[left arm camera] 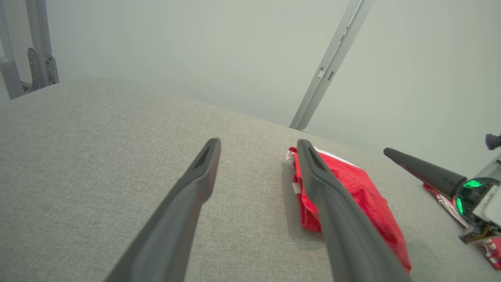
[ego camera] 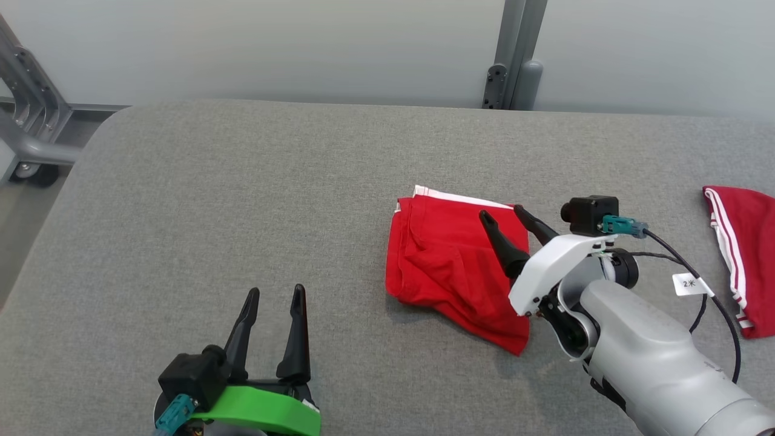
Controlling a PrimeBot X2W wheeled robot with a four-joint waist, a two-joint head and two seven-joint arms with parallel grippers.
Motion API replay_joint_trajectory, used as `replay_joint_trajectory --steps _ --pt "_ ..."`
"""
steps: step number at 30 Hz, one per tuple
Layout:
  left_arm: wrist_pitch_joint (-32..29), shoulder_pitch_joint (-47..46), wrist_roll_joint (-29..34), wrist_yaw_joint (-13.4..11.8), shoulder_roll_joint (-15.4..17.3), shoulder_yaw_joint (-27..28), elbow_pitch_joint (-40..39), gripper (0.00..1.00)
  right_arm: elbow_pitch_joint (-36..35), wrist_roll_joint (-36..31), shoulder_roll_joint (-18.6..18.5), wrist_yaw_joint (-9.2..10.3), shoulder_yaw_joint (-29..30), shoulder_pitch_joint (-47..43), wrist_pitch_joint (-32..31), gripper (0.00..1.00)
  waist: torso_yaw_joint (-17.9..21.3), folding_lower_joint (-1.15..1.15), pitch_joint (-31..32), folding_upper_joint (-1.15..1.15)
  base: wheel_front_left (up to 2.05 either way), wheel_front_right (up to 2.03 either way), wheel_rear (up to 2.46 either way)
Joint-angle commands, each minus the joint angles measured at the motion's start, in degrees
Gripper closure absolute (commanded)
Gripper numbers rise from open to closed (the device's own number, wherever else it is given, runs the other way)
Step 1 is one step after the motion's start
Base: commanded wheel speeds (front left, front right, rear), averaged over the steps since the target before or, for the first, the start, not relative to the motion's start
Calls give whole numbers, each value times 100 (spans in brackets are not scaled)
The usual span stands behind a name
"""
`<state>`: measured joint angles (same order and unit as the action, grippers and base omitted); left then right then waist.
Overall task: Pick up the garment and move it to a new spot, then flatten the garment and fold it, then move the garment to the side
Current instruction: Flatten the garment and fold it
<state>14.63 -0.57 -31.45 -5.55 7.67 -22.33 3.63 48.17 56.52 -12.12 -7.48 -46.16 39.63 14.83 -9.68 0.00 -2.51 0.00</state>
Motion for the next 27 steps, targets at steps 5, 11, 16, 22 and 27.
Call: replay_joint_trajectory --steps 5,11,16,22,27 --pt "-23 -41 13 -1 40 -31 -49 0 22 -588 52 -2 164 -248 38 91 20 0 -107 0 0 0 0" --pt "-45 -168 42 2 32 -70 -38 0 439 -937 164 -2 59 -240 40 100 -195 0 -272 0 0 0 0" --pt "-23 -196 20 -15 35 -31 -8 0 486 -968 302 -2 -162 -263 40 100 -373 0 -338 0 0 0 0" --pt "4 -230 12 -4 17 -12 4 0 267 -869 442 -1 -567 -337 41 100 -471 0 -348 0 0 0 0" --pt "8 -245 11 -8 -2 -5 5 0 290 -762 500 -1 -970 -343 17 100 -497 0 -378 0 0 0 0"
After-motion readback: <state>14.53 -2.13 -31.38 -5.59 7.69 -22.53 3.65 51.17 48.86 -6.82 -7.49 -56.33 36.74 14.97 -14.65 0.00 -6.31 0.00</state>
